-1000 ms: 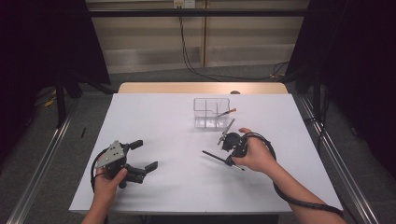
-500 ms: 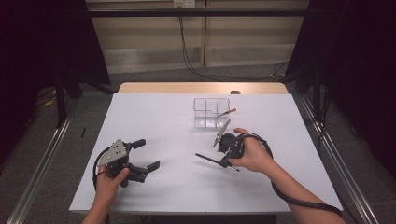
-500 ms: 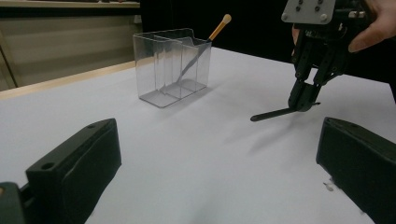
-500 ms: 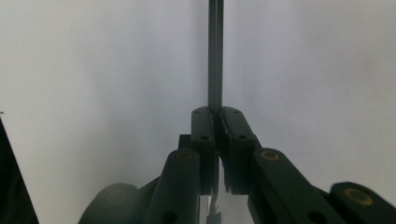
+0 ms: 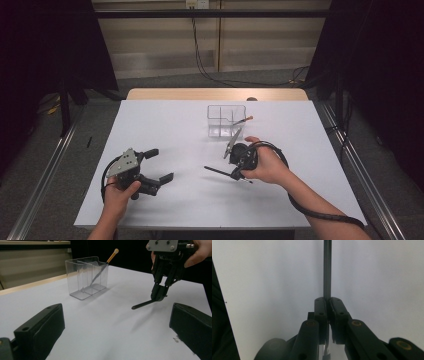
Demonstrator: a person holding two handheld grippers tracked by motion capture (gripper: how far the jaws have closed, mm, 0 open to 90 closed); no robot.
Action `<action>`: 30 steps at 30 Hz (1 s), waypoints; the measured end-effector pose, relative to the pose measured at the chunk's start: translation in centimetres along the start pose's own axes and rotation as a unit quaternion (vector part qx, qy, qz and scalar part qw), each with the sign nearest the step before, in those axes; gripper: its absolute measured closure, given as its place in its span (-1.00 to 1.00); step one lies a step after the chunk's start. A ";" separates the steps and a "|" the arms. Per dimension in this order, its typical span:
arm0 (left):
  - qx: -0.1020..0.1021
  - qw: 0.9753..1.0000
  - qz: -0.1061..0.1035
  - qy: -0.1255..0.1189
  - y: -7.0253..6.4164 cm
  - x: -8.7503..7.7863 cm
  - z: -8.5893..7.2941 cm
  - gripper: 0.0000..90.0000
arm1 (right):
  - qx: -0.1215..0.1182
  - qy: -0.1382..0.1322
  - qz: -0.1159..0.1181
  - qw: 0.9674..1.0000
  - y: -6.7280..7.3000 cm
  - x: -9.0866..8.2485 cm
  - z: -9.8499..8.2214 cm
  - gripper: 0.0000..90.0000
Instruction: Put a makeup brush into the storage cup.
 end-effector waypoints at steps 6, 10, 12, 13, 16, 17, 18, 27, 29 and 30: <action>0.007 1.000 -0.014 0.011 -0.5 1.0 0.3 -1.00 | -0.012 -0.002 0.001 1.000 0.0 -0.3 0.2 0.88; 0.008 1.000 -0.026 0.016 -0.9 1.6 0.4 -1.00 | -0.010 -0.006 0.004 1.000 0.2 -0.4 0.7 0.88; 0.012 0.999 -0.030 0.018 -1.0 1.7 0.5 -1.00 | -0.022 -0.008 0.008 1.000 0.5 -0.3 1.1 0.88; 0.012 0.999 -0.030 0.018 -1.0 1.8 0.5 -1.00 | -0.020 -0.006 0.010 1.000 0.7 -0.3 1.2 0.88; 0.011 0.999 -0.034 0.021 -1.0 2.0 0.6 -1.00 | -0.031 -0.007 0.011 0.999 0.9 -0.3 1.7 0.88; 0.011 0.999 -0.036 0.022 -1.1 2.2 0.6 -1.00 | -0.031 -0.007 0.011 0.999 0.9 -0.3 1.7 0.88; 0.013 0.999 -0.037 0.023 -1.1 2.3 0.6 -1.00 | -0.033 -0.008 0.011 0.999 1.0 -0.3 1.8 0.88; 0.019 0.997 -0.059 0.043 -2.0 3.2 1.0 -1.00 | -0.039 -0.002 0.015 0.999 1.2 -0.2 2.4 0.88; 0.015 0.996 -0.068 0.051 -2.3 3.5 0.9 -1.00 | -0.042 -0.004 0.014 0.999 1.3 -0.2 2.6 0.88; 0.021 0.995 -0.072 0.058 -2.5 3.7 1.0 -1.00 | -0.047 -0.005 0.013 0.999 1.3 -0.3 2.7 0.88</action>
Point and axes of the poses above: each handheld gripper's, and its own axes: x roughly forward along the jaws, z roughly out of its top, y roughly to its left, the point moved 10 cm from there along x, roughly forward along the jaws, and after that the axes turned 2 degrees about -x, right-handed, at the moved point
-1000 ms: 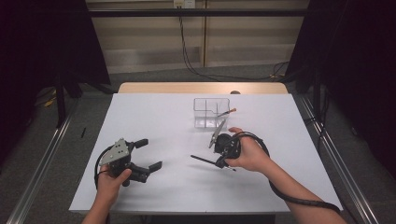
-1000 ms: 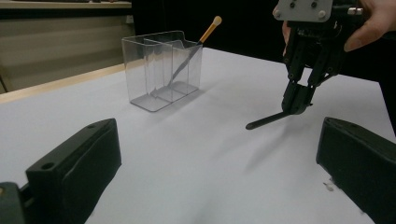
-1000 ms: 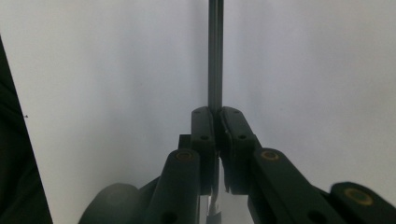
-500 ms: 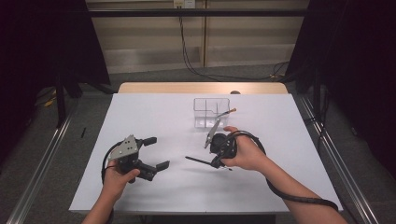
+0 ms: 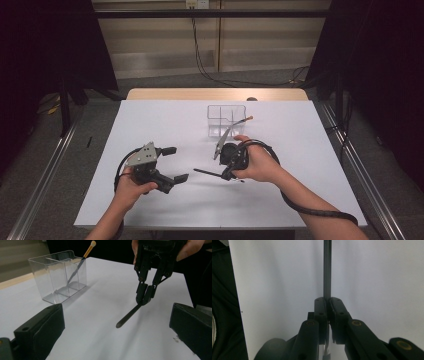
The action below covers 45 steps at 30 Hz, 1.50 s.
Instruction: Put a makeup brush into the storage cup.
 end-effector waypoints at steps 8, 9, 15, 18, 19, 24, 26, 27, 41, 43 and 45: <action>-0.003 0.999 -0.018 0.051 -0.4 1.5 -0.2 -1.00 | 0.000 0.002 0.001 1.000 0.0 0.0 -0.1 0.88; 0.000 0.998 -0.018 0.060 -0.4 1.7 -0.2 -1.00 | 0.004 -0.001 -0.003 1.000 0.0 -0.1 -0.2 0.88; -0.007 0.995 -0.025 0.099 -0.6 2.8 -0.2 -1.00 | 0.005 -0.002 0.002 1.000 -0.1 -0.1 -0.5 0.88; -0.011 0.993 -0.029 0.114 -0.5 3.2 -0.1 -1.00 | 0.005 -0.002 0.003 1.000 0.0 -0.1 -0.5 0.88; -0.015 0.992 -0.028 0.120 -0.5 3.3 -0.1 -1.00 | 0.002 -0.004 0.004 1.000 0.0 -0.1 -0.5 0.88; -0.018 0.990 -0.033 0.134 -0.4 3.5 0.2 -1.00 | -0.003 0.003 0.006 1.000 0.0 -0.1 -0.8 0.88; -0.018 0.989 -0.030 0.141 -0.3 3.6 0.2 -1.00 | -0.001 0.002 0.007 1.000 0.0 -0.2 -0.7 0.88; -0.020 0.989 -0.031 0.145 -0.3 3.6 0.2 -1.00 | -0.002 -0.001 0.006 1.000 0.0 -0.2 -0.6 0.88; -0.003 0.977 -0.044 0.211 -0.5 4.4 -0.1 -0.97 | -0.008 -0.002 0.014 1.000 0.1 -0.2 -0.3 0.88; 0.005 0.974 -0.044 0.223 -0.5 4.6 -0.2 -0.96 | -0.007 -0.003 0.016 1.000 0.1 -0.2 -0.5 0.88; 0.006 0.972 -0.047 0.231 -0.6 4.8 -0.3 -0.95 | -0.002 -0.005 0.014 1.000 0.1 -0.3 -0.5 0.88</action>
Point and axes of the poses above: each handheld gripper's, and its own axes: x roughly forward along the jaws, z roughly out of its top, y roughly to its left, the point moved 10 cm from there along x, roughly forward along the jaws, and after that the axes turned 2 degrees about -x, right-handed, at the moved point
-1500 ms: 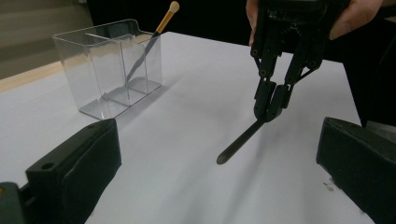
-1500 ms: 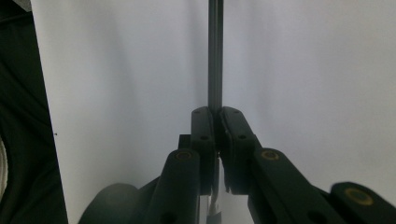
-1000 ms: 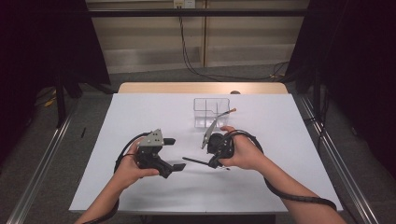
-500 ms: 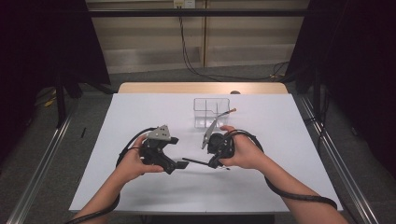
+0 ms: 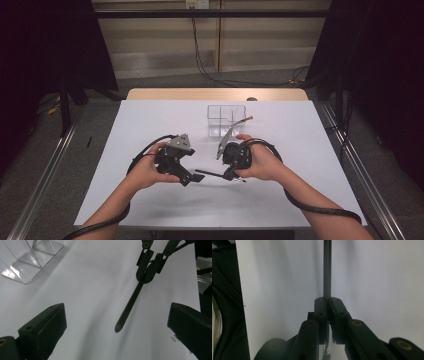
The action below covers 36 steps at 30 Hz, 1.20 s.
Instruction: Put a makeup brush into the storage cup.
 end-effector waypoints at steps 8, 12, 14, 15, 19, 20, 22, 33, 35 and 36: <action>0.019 1.000 -0.005 0.023 -0.1 0.5 0.3 -0.90 | -0.005 0.002 0.006 1.000 0.0 0.1 -0.4 0.88; 0.027 0.999 -0.005 0.036 -0.1 0.6 0.4 -0.84 | -0.003 0.005 0.008 1.000 0.0 0.2 -0.5 0.88; 0.034 0.999 -0.003 0.039 -0.1 0.7 0.5 -0.80 | -0.003 0.001 0.008 1.000 0.0 0.1 -0.5 0.88; 0.043 0.998 -0.003 0.046 -0.1 0.8 0.5 -0.76 | -0.003 -0.002 0.008 1.000 -0.1 0.1 -0.5 0.88; 0.051 0.997 -0.001 0.058 -0.2 0.9 0.5 -0.66 | -0.004 -0.002 0.009 1.000 -0.1 0.3 -0.5 0.88; 0.054 0.997 -0.002 0.061 -0.2 1.0 0.5 -0.53 | -0.004 0.004 0.010 1.000 0.0 0.3 -0.6 0.88; 0.061 0.996 -0.007 0.065 -0.2 1.1 0.4 -0.38 | -0.004 0.002 0.007 1.000 0.0 0.3 -0.6 0.88; 0.107 0.991 -0.017 0.083 -0.8 1.9 0.0 0.03 | -0.011 -0.004 0.007 1.000 0.0 -0.1 -0.2 0.88; 0.107 0.991 -0.015 0.080 -0.8 2.0 0.0 0.14 | -0.014 -0.005 0.002 1.000 -0.1 -0.2 -0.1 0.88; 0.110 0.990 -0.016 0.084 -0.8 2.0 -0.1 0.19 | -0.015 -0.006 0.004 1.000 -0.1 -0.3 -0.1 0.88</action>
Point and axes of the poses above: each handheld gripper's, and its own axes: x roughly forward along the jaws, z roughly out of its top, y roughly to its left, the point moved 10 cm from there along x, roughly forward along the jaws, and after that the axes turned 2 degrees about -x, right-handed, at the moved point
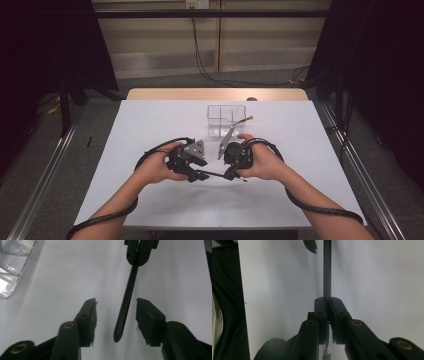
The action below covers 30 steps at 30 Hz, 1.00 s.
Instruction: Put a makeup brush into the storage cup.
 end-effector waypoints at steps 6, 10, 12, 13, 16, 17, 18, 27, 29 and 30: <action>0.016 1.000 -0.014 0.020 -0.5 0.5 -0.3 0.49 | -0.003 -0.006 -0.001 1.000 0.0 -0.1 0.3 0.88; 0.015 0.999 -0.019 0.027 -0.4 0.7 -0.4 0.75 | -0.009 -0.004 -0.005 1.000 0.0 -0.3 0.4 0.88; 0.020 0.999 -0.024 0.029 -0.4 0.8 -0.5 0.76 | -0.007 -0.002 -0.003 1.000 0.1 -0.4 0.4 0.88; 0.018 0.999 -0.024 0.029 -0.4 0.8 -0.5 0.76 | -0.009 -0.001 -0.003 1.000 0.1 -0.4 0.4 0.88; 0.016 0.999 -0.028 0.026 -0.4 0.7 -0.6 0.76 | -0.017 -0.007 -0.003 1.000 -0.1 -0.5 0.5 0.88; 0.014 0.999 -0.029 0.025 -0.4 0.7 -0.6 0.76 | -0.012 -0.007 0.001 1.000 0.0 -0.5 0.5 0.88; 0.012 0.999 -0.031 0.024 -0.4 0.7 -0.6 0.76 | -0.013 -0.007 0.002 1.000 0.0 -0.5 0.5 0.88; 0.011 0.999 -0.029 0.035 -0.2 0.7 -1.4 0.77 | -0.019 -0.017 0.004 1.000 -0.2 -0.8 1.1 0.88; 0.011 0.999 -0.030 0.039 -0.3 0.8 -1.6 0.78 | -0.021 -0.020 0.004 1.000 -0.2 -0.9 1.2 0.88; 0.011 0.999 -0.030 0.039 -0.3 0.8 -1.6 0.78 | -0.021 -0.020 0.005 1.000 -0.2 -0.9 1.3 0.88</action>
Point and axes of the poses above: each handheld gripper's, and its own axes: x roughly forward along the jaws, z roughly out of its top, y roughly to its left, the point moved 10 cm from there along x, roughly forward along the jaws, and after that the axes turned 2 degrees about -x, right-handed, at the moved point
